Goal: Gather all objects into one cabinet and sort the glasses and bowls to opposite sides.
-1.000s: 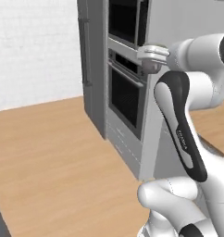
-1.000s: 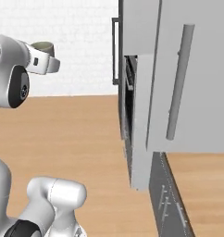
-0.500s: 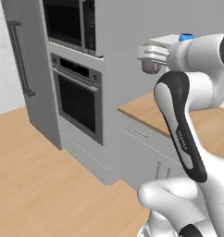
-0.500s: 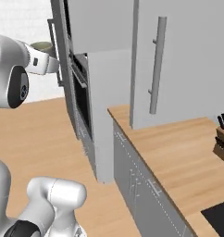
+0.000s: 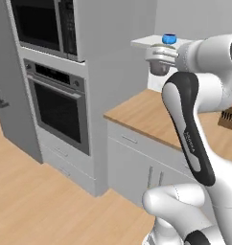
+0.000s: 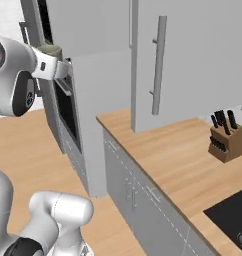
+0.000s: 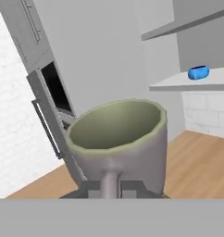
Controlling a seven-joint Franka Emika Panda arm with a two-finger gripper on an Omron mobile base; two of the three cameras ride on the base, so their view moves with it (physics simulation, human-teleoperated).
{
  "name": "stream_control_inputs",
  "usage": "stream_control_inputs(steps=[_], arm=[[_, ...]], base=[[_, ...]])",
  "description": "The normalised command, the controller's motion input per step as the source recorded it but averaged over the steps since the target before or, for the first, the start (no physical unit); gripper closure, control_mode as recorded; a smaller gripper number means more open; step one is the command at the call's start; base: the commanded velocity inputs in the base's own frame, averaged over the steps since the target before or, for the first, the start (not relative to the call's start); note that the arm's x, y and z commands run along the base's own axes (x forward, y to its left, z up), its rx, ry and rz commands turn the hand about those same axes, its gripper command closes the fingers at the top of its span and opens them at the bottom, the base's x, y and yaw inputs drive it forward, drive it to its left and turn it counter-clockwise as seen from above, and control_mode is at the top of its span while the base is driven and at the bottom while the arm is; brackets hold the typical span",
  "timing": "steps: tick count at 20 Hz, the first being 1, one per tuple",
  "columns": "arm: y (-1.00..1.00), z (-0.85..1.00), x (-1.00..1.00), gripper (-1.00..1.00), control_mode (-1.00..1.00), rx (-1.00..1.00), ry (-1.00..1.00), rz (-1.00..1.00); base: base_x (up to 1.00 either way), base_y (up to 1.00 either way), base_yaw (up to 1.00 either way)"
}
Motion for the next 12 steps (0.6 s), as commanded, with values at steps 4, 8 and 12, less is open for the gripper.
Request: stream_control_inputs(steps=[4, 8, 12], arm=[[0.0, 0.0, 0.0, 1.0, 1.0, 0.0, 0.0, 0.0], [0.0, 0.0, 0.0, 1.0, 1.0, 0.0, 0.0, 0.0], [0.0, 0.0, 0.0, 1.0, 1.0, 0.0, 0.0, 0.0]], base=[[0.5, 0.0, -0.5], [0.5, 0.05, -0.44], [0.51, 0.23, -0.37]])
